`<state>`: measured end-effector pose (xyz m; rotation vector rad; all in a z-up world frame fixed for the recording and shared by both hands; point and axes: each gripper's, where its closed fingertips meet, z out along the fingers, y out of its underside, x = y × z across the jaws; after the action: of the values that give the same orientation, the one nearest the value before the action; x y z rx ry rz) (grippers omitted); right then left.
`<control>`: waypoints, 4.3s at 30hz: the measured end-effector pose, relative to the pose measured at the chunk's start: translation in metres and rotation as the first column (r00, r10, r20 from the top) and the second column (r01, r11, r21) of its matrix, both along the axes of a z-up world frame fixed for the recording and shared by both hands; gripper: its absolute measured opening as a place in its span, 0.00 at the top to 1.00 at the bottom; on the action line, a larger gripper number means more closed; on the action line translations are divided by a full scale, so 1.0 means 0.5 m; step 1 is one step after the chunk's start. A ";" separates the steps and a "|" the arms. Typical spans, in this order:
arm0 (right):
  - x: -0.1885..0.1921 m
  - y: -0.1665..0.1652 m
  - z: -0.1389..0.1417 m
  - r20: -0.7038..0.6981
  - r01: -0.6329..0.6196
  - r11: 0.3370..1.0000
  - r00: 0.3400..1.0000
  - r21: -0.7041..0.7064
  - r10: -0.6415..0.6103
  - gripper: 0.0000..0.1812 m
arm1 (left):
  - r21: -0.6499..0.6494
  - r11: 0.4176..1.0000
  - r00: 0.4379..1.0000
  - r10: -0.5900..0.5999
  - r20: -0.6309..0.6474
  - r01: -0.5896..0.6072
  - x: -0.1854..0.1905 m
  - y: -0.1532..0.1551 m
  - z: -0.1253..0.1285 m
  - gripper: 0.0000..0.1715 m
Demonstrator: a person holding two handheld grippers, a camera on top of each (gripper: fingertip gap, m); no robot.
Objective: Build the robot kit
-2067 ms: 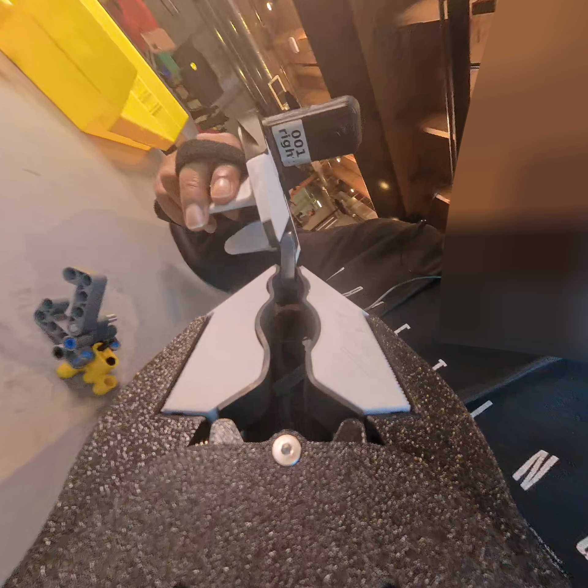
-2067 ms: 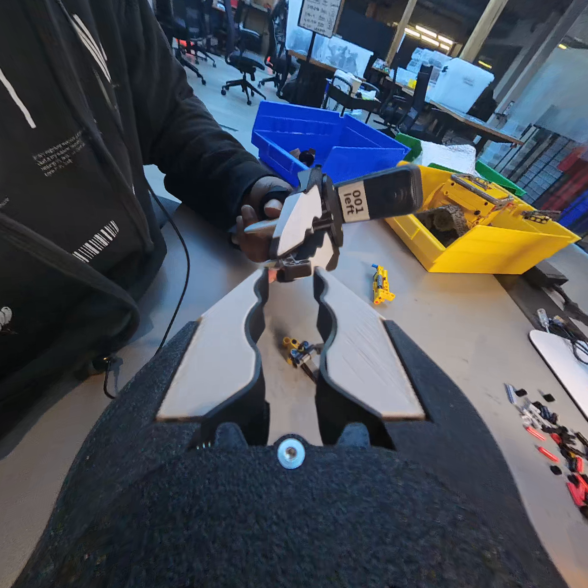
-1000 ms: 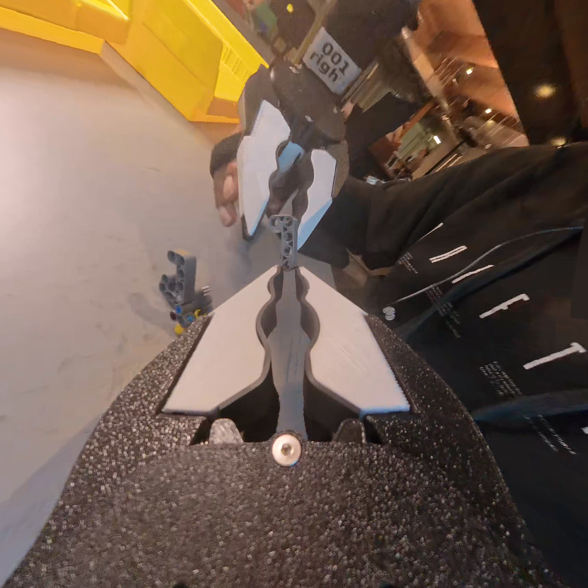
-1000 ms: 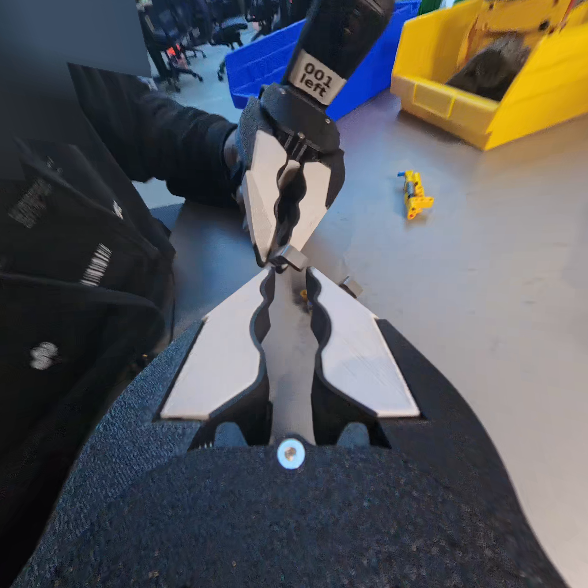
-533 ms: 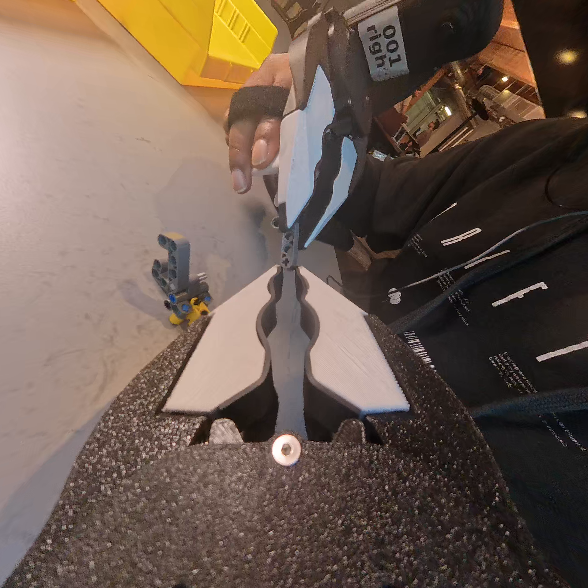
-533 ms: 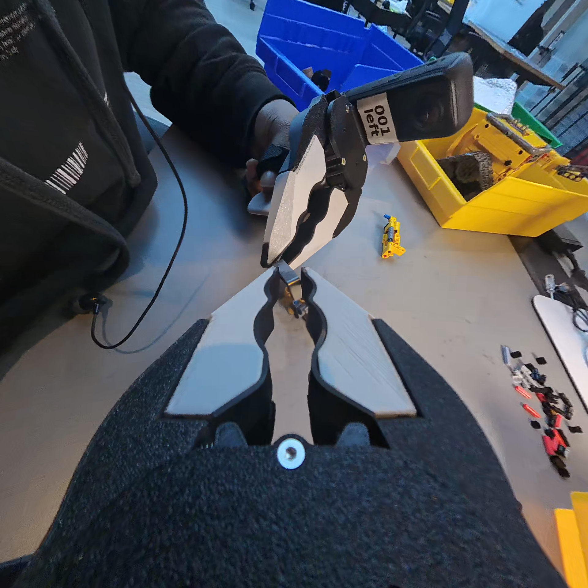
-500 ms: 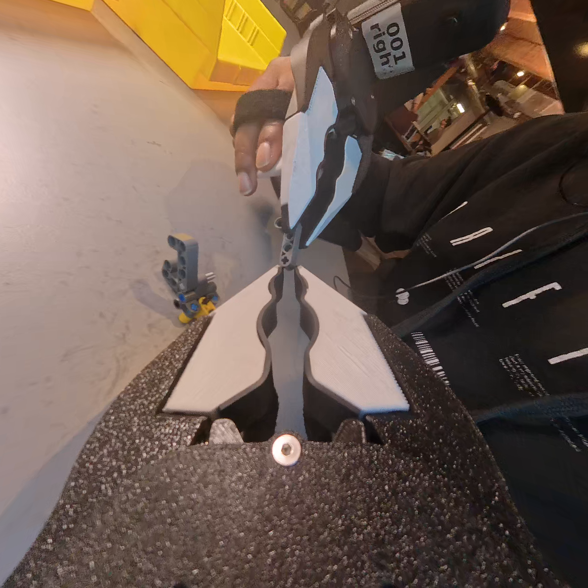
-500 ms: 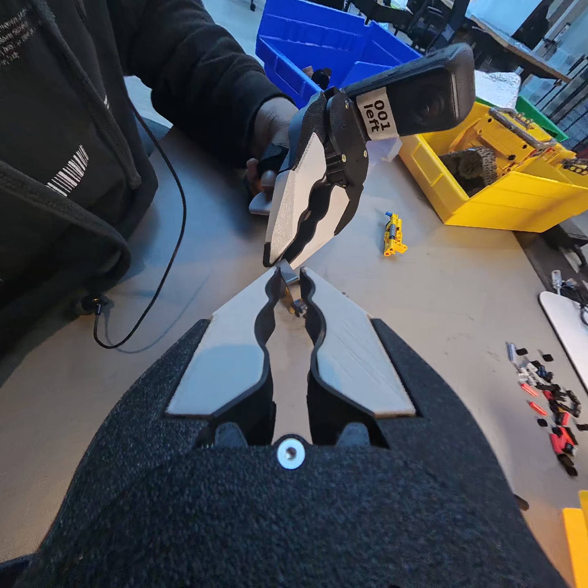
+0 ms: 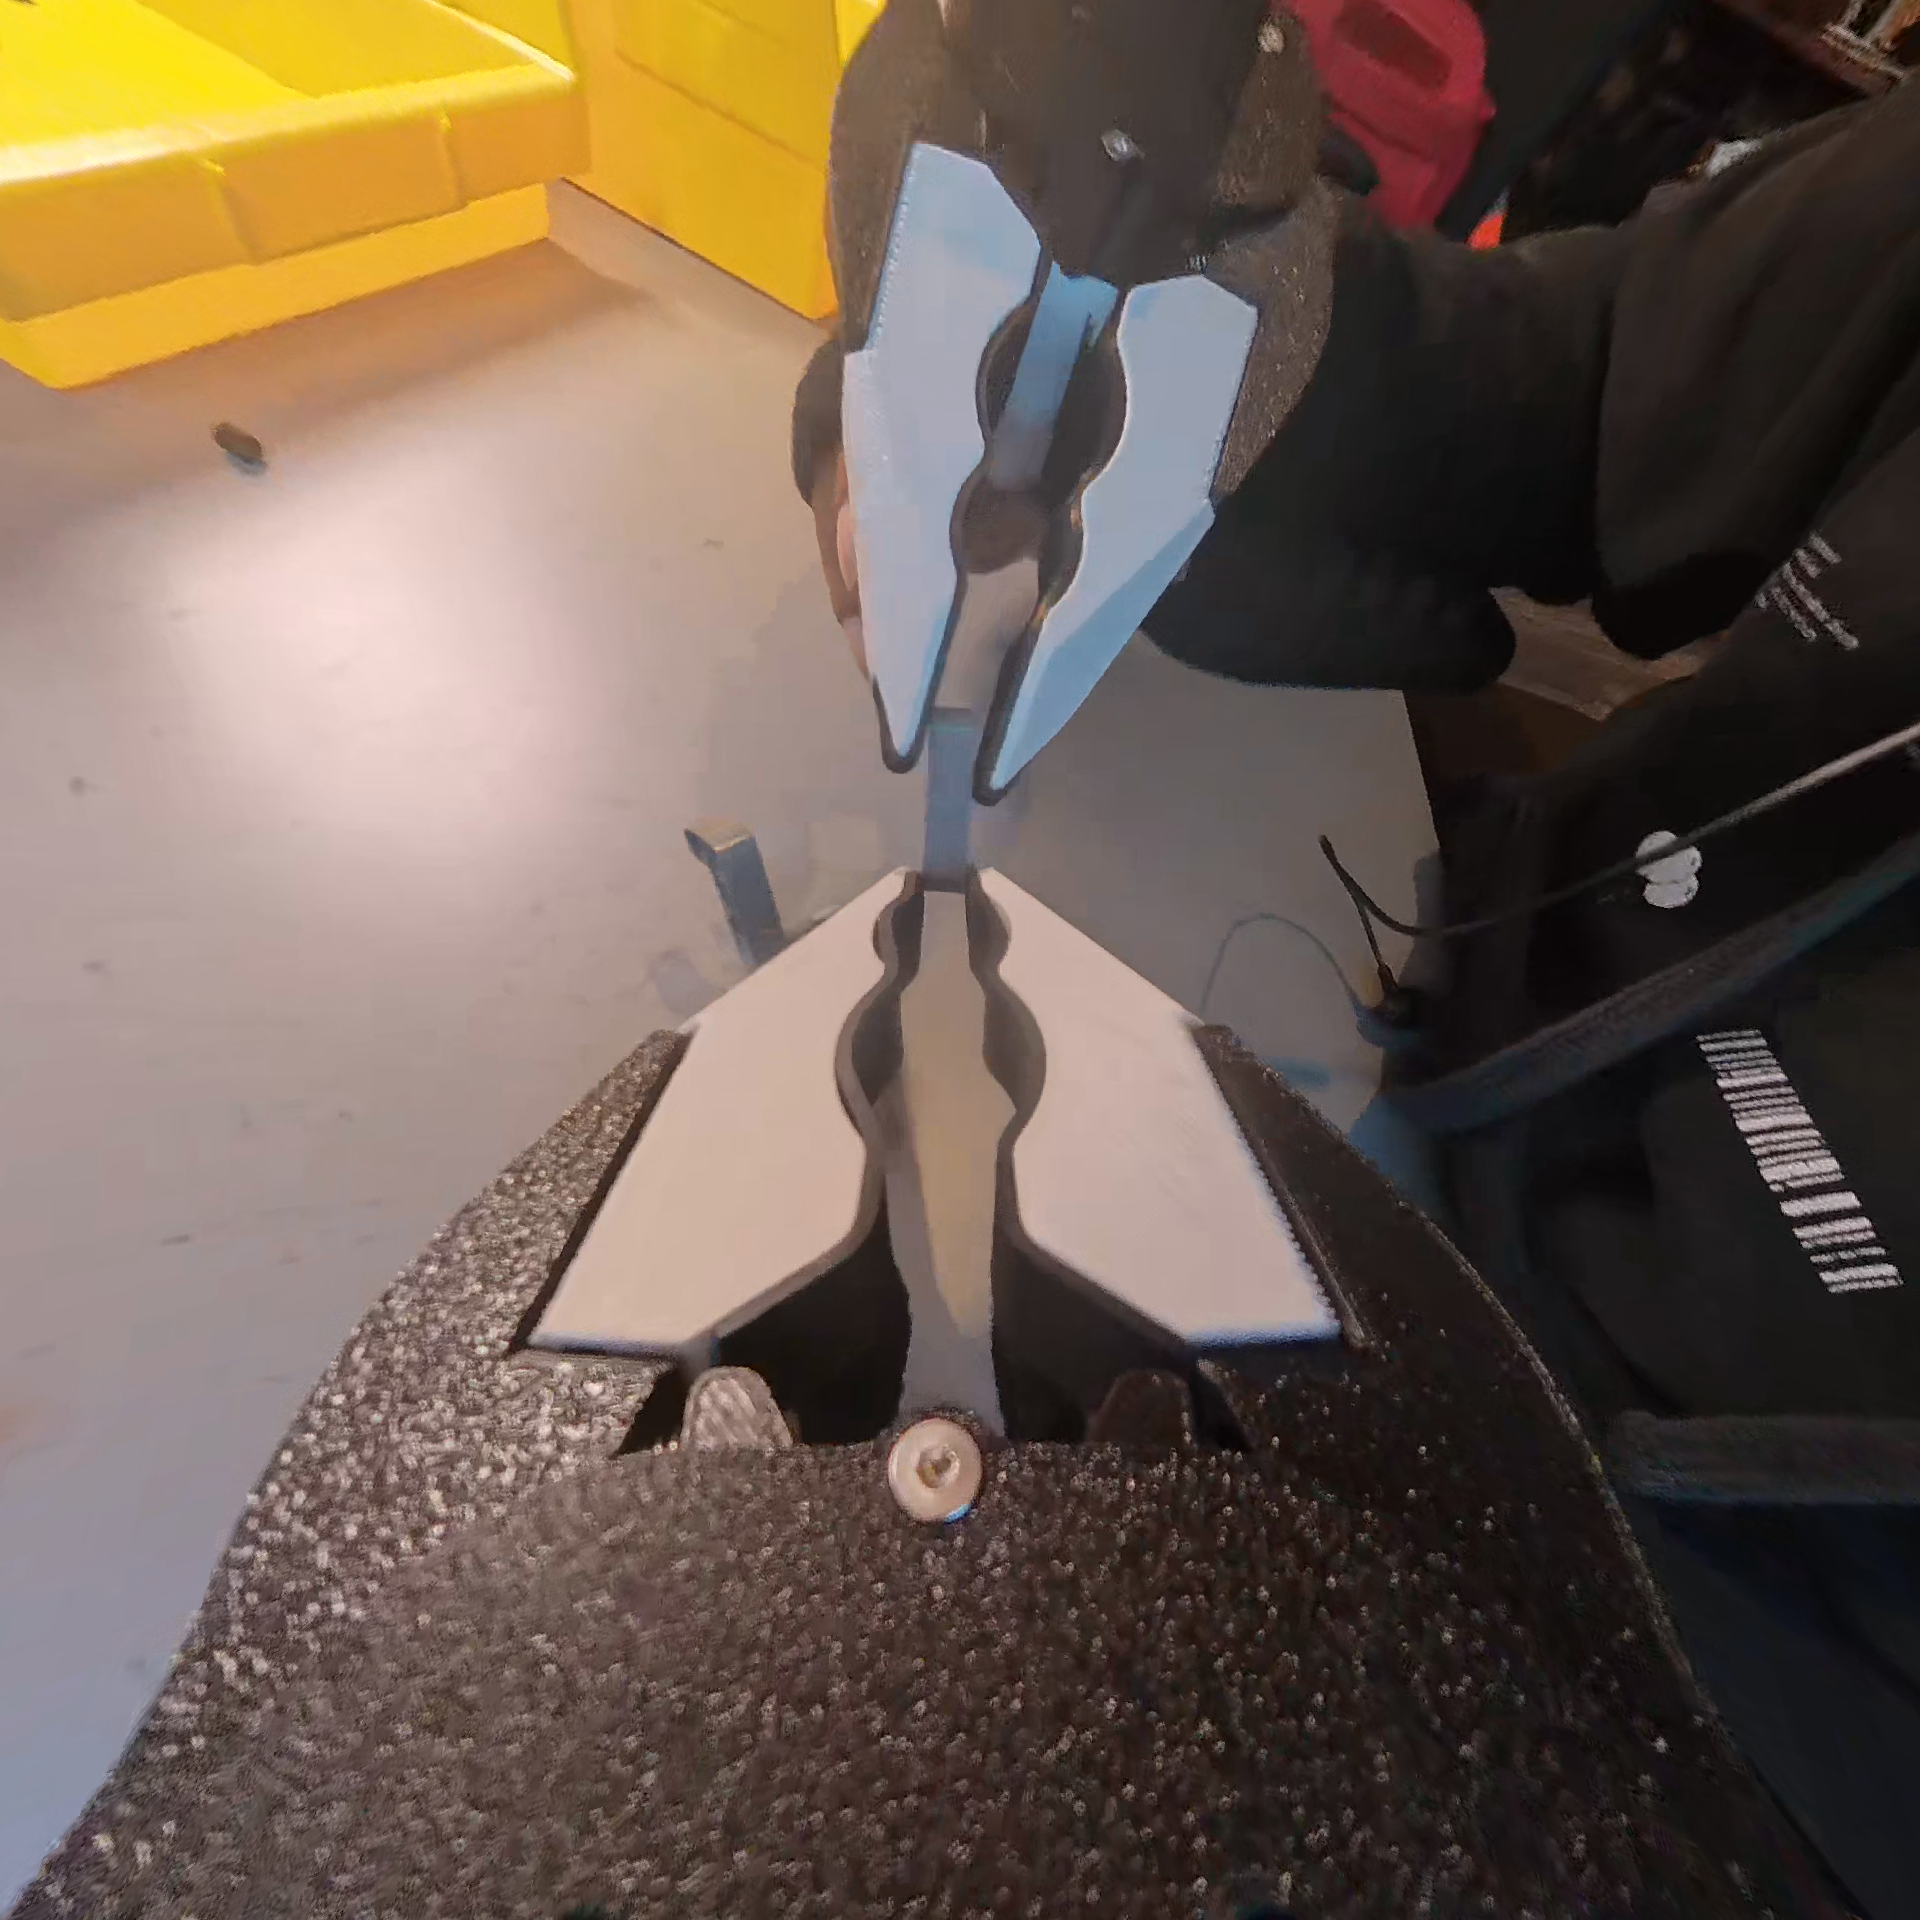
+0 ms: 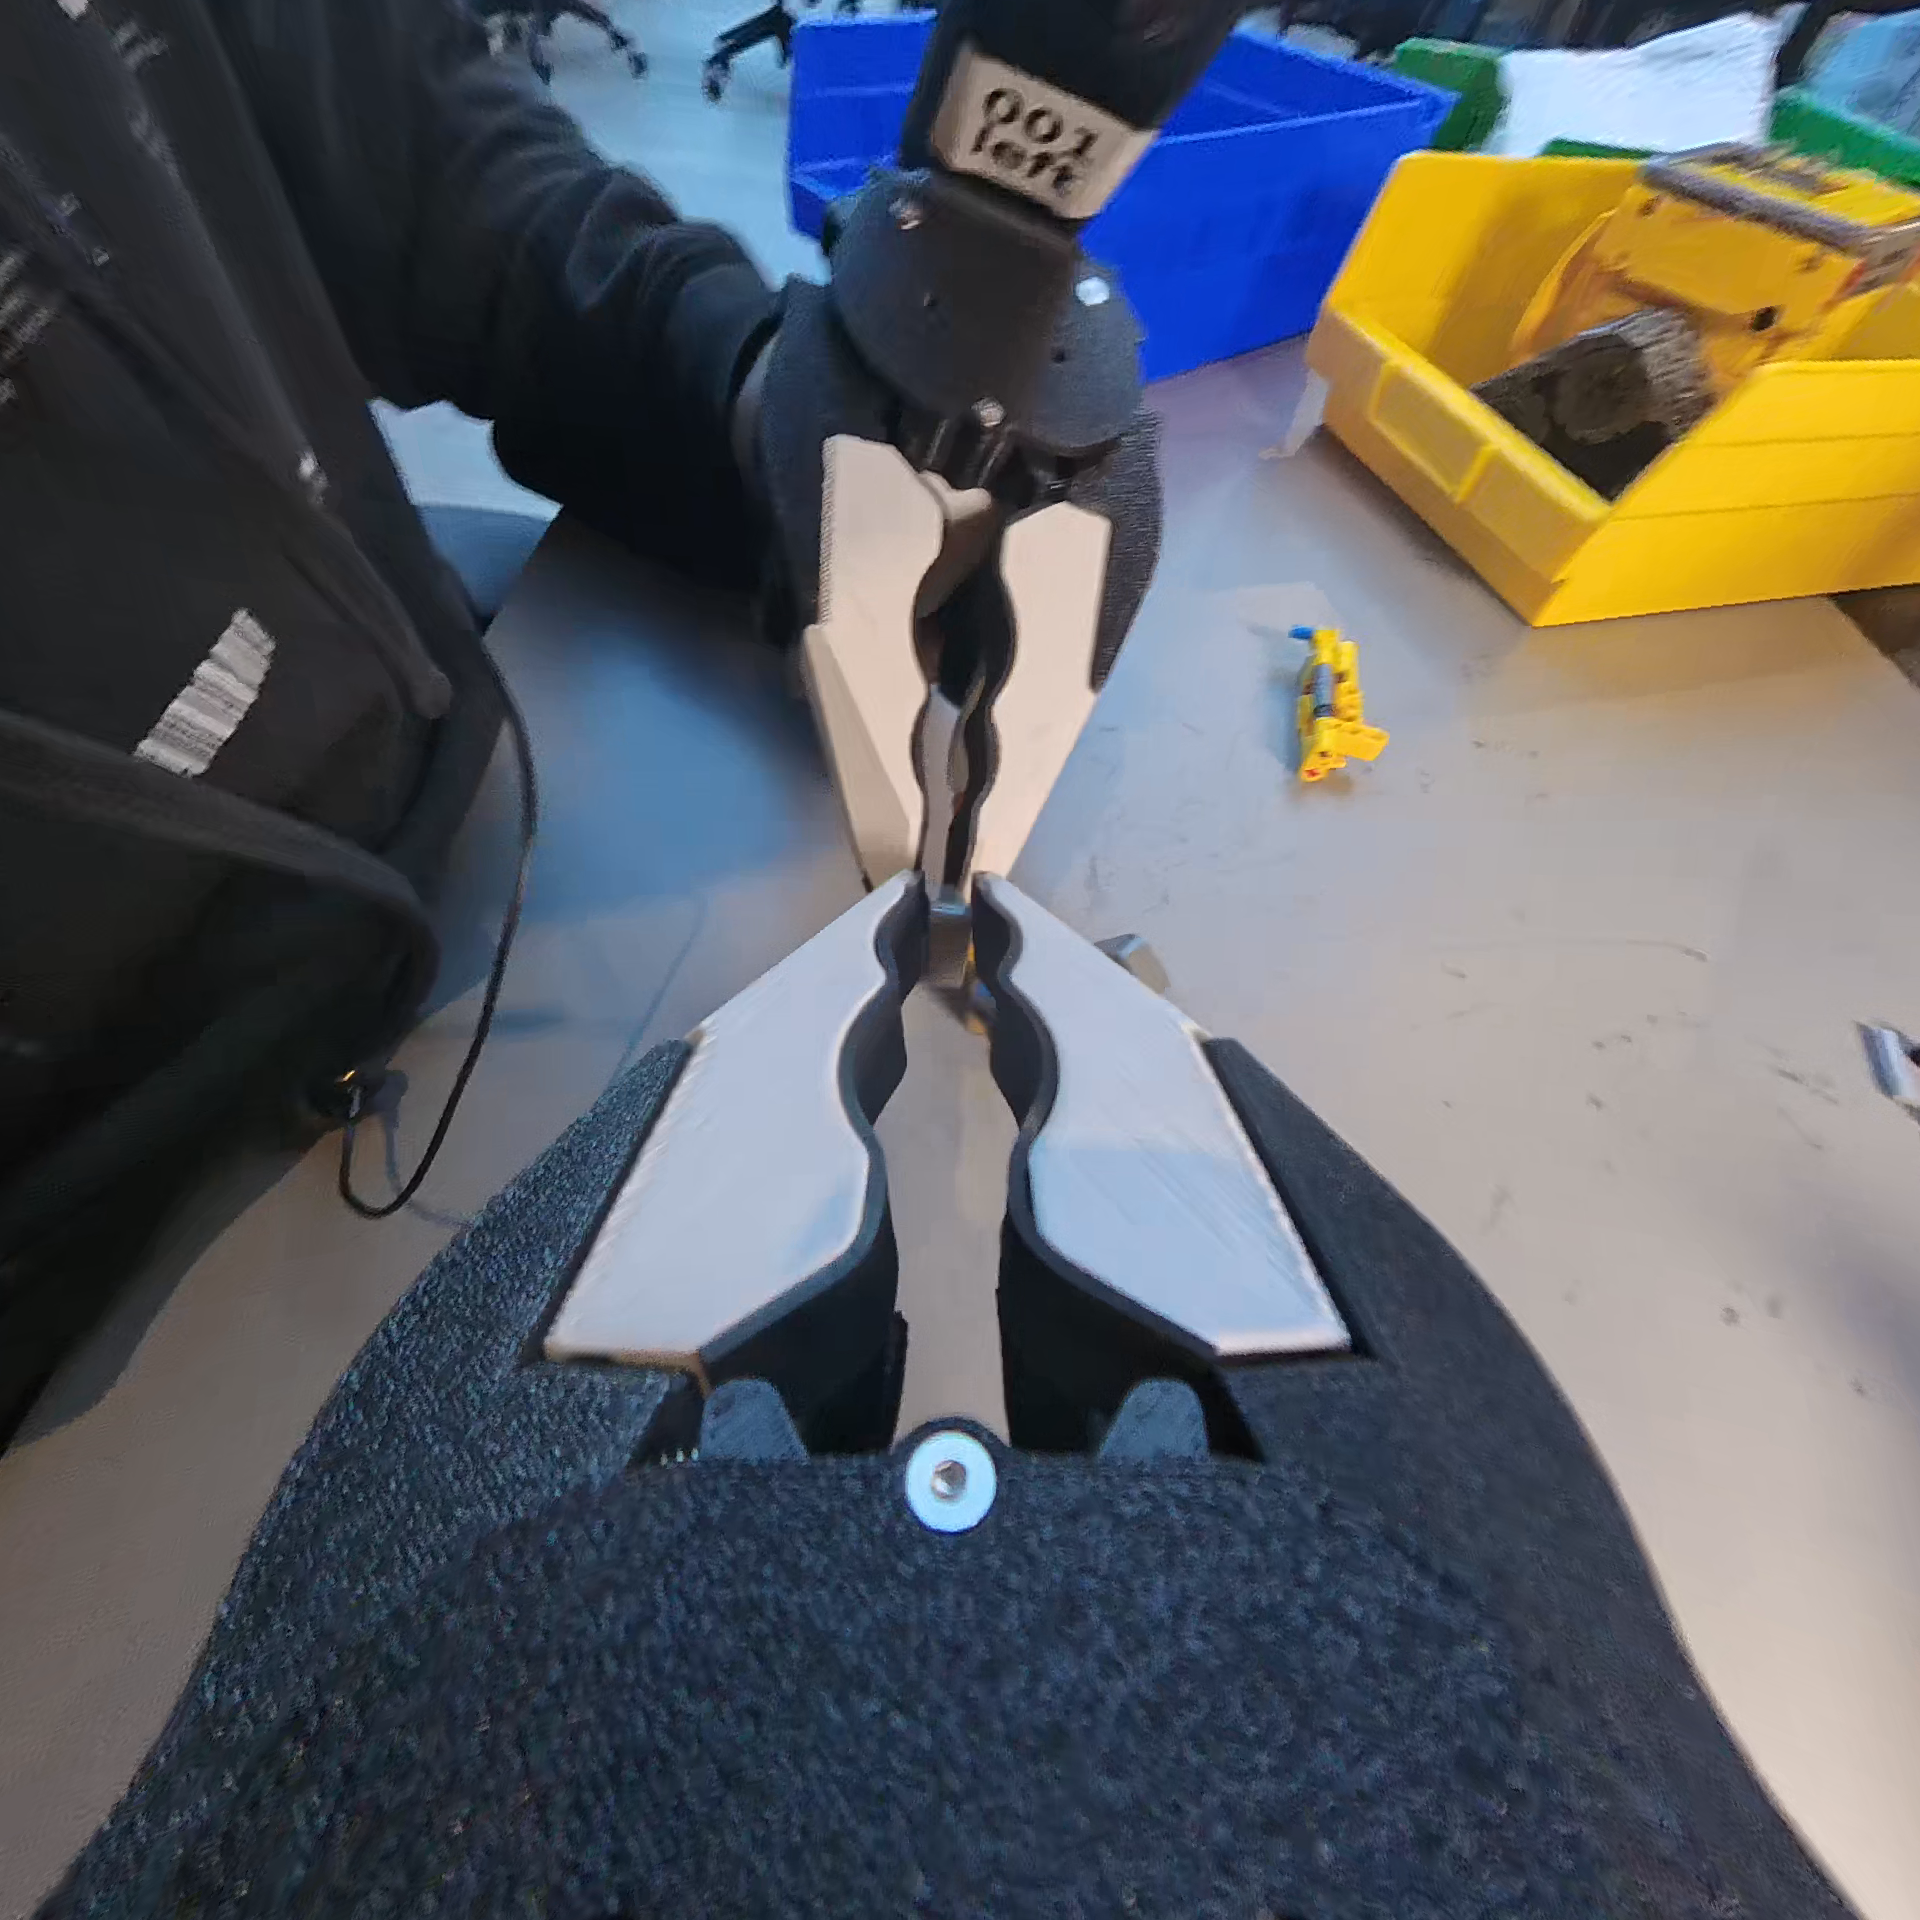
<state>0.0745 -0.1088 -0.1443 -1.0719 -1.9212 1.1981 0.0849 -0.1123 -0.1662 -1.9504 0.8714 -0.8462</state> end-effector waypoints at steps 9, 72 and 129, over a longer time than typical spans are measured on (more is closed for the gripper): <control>-0.043 0.091 0.060 0.006 0.340 0.851 0.930 -0.400 -0.368 0.88 | 0.271 0.901 0.940 0.335 0.061 -0.339 -0.084 0.083 0.086 0.96; -0.009 0.087 0.078 -0.066 0.114 0.831 0.982 -0.544 -0.178 0.96 | -0.018 0.999 0.960 0.035 0.278 -0.031 -0.038 0.068 0.098 0.96; -0.027 0.033 0.153 -0.349 -0.063 0.843 0.925 -0.535 -0.153 0.96 | 0.313 0.948 0.985 0.005 0.173 -0.059 -0.025 0.038 0.179 0.96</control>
<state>0.0610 -0.0925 -0.0678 -1.0439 -1.2748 1.8334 0.0726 -0.0933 -0.0767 -1.5839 0.8159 -0.7876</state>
